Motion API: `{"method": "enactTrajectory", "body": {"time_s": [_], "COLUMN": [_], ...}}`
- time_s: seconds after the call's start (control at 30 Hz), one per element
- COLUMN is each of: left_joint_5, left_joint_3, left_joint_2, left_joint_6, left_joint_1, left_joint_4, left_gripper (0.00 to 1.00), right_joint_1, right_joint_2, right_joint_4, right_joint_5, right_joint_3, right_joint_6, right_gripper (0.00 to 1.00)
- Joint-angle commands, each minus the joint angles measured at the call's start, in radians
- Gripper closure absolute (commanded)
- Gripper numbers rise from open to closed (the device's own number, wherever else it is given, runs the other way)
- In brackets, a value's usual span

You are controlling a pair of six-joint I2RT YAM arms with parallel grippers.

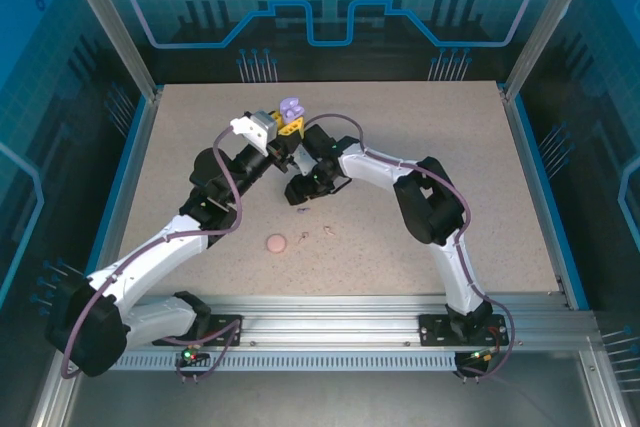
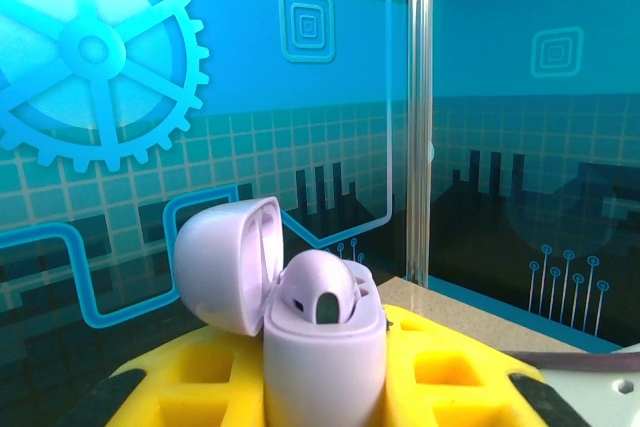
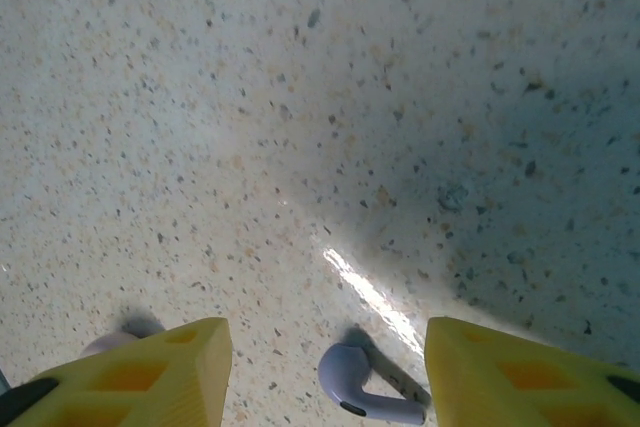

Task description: Insert wireless bluetooth earbuds into charging case

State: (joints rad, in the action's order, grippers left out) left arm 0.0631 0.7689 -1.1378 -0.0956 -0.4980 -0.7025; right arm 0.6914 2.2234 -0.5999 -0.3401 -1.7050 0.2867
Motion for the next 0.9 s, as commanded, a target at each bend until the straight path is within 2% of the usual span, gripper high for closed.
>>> {"method": "enactTrajectory", "body": {"time_s": [0.0,0.43,0.53,0.7,0.87], "left_joint_5": [-0.015,-0.017,-0.014,-0.017,-0.025], "left_joint_3": [0.011,-0.016,-0.014,-0.014,-0.013], "left_joint_2": [0.012,0.016,0.016,0.018,0.019], "left_joint_6": [0.012,0.044,0.051,0.054,0.047], "left_joint_1": [0.010,0.011,0.011,0.012,0.011], "left_joint_4": [-0.021,-0.046,-0.048,-0.054,-0.053], "left_gripper": [1.00,1.00,1.00,1.00,1.00], "right_joint_1": [0.016,0.051,0.060,0.079,0.109], "right_joint_2": [-0.038,-0.129,-0.145,-0.168,-0.111], "right_joint_4": [-0.009,-0.003,-0.009,-0.053,-0.125], "right_joint_5": [-0.024,-0.012,0.055,0.296,0.375], "right_joint_3": [0.060,0.156,0.154,0.128,0.045], "right_joint_6": [-0.007,-0.007,0.009,0.081,0.078], "right_gripper": [0.46,0.51,0.51,0.45,0.44]}}
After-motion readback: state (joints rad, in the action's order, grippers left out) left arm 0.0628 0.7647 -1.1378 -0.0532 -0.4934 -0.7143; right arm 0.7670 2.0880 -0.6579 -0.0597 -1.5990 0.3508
